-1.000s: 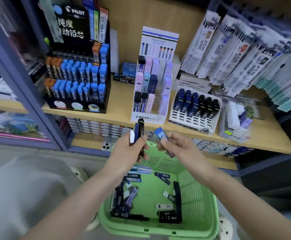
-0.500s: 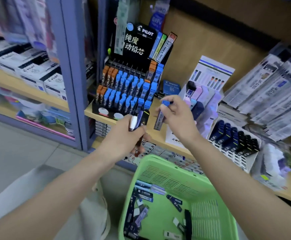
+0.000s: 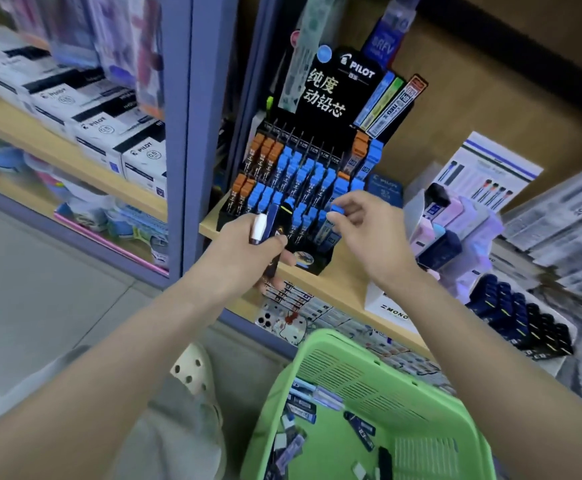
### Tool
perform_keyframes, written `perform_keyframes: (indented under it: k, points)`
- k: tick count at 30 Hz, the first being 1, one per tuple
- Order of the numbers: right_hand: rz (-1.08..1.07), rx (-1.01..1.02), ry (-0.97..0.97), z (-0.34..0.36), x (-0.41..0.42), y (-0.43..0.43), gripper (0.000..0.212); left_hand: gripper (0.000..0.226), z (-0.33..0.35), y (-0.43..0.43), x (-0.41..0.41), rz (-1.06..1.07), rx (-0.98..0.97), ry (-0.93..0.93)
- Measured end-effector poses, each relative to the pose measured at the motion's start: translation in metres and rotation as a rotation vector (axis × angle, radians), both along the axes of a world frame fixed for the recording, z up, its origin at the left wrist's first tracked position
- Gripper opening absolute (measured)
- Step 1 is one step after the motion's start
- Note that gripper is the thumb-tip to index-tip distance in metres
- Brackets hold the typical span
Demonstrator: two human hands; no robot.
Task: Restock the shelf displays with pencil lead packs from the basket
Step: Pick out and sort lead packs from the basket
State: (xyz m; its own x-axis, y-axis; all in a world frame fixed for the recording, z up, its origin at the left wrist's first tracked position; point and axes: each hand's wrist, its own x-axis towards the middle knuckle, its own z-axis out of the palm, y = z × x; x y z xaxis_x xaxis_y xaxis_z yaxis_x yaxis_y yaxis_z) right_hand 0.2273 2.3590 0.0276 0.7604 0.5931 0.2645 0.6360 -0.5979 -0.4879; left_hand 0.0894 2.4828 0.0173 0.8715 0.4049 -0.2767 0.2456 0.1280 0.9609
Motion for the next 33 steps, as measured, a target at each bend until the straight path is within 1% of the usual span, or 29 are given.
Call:
perform_keyframes:
  k: [5,7,10,12,15,20,26,30,31,33]
  points:
    - [0.040,-0.046,-0.031,-0.001,0.005,0.004,0.014,0.011,-0.001,0.002,0.002,0.005,-0.010,-0.012]
    - [0.073,-0.123,-0.029,-0.005,0.006,0.005,0.014,0.013,-0.001,0.002,0.003,0.007,-0.014,-0.004]
    - [0.083,-0.218,-0.089,-0.014,0.008,0.003,0.015,0.016,0.001,0.003,0.004,0.004,-0.022,0.008]
    - [0.068,-0.209,-0.126,-0.018,0.009,0.002,0.016,0.016,0.001,0.003,0.005,-0.001,-0.024,0.014]
    - [0.043,-0.207,-0.130,-0.021,0.009,0.001,0.019,0.016,0.001,0.003,0.006,-0.002,-0.029,0.020]
    - [0.038,-0.229,-0.158,-0.017,0.009,0.002,0.011,0.015,0.001,0.001,0.007,0.000,-0.028,0.028]
    - [0.039,-0.272,-0.202,-0.016,0.011,0.003,0.011,0.011,0.004,-0.002,0.007,0.003,-0.029,0.028]
    - [0.012,-0.256,-0.179,-0.017,0.010,0.002,0.016,0.003,0.004,-0.005,0.008,-0.009,-0.042,0.021]
    - [0.008,-0.225,-0.162,-0.016,0.008,0.002,0.017,0.002,0.003,-0.005,0.008,-0.017,-0.045,0.020]
    - [-0.024,-0.075,-0.084,-0.011,0.001,0.001,0.015,0.001,0.003,-0.007,0.009,-0.033,-0.040,0.023]
